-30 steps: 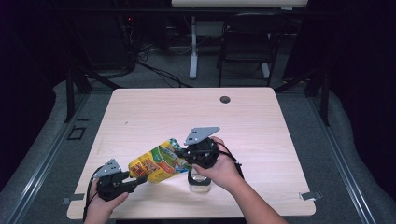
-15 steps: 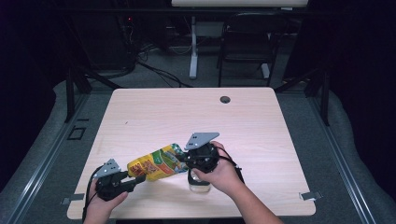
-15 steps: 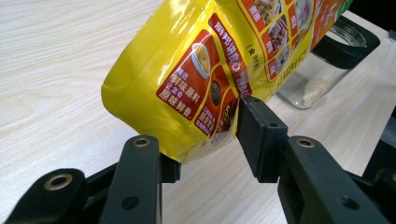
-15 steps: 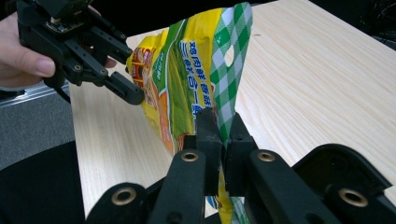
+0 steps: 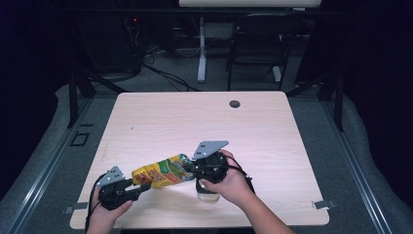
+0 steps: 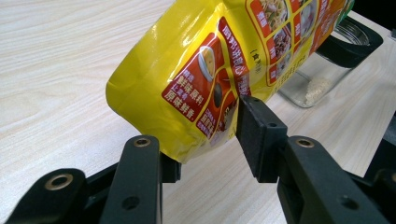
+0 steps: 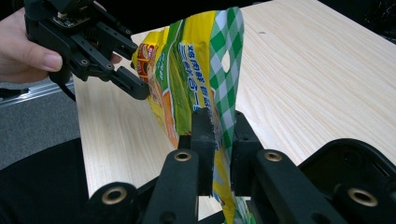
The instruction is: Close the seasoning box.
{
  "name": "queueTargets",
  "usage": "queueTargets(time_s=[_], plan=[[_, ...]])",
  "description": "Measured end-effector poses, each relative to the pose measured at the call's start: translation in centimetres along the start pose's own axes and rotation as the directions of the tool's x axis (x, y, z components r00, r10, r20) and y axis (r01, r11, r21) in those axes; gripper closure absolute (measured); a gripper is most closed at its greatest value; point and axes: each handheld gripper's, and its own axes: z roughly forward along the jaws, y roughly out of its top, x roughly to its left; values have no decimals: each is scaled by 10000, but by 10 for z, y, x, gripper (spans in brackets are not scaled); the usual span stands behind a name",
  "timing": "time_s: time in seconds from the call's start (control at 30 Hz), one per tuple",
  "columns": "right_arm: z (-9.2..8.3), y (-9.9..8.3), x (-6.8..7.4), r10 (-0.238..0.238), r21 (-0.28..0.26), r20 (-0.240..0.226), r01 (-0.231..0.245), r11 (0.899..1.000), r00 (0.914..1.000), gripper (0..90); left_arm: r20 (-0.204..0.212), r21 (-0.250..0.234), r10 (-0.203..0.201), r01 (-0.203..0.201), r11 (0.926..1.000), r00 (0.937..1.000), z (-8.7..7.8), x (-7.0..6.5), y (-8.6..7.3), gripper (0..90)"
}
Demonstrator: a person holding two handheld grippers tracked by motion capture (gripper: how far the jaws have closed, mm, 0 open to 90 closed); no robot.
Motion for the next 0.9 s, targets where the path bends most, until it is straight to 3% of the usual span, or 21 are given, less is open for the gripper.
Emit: queueTargets(time_s=[0.63,0.73,0.9], plan=[[-17,2,2,144,-584,37,-141,9982,9999,833,51,-196,88,-87,9998,9999,-4,-2,2,633],[-21,1,1,182,-708,63,-177,9973,9998,834,92,-137,306,-305,9994,9995,-6,-3,5,641],[-23,-2,0,366,-895,54,-360,9953,9993,839,134,-213,338,-335,9992,9993,-6,-4,6,643]])
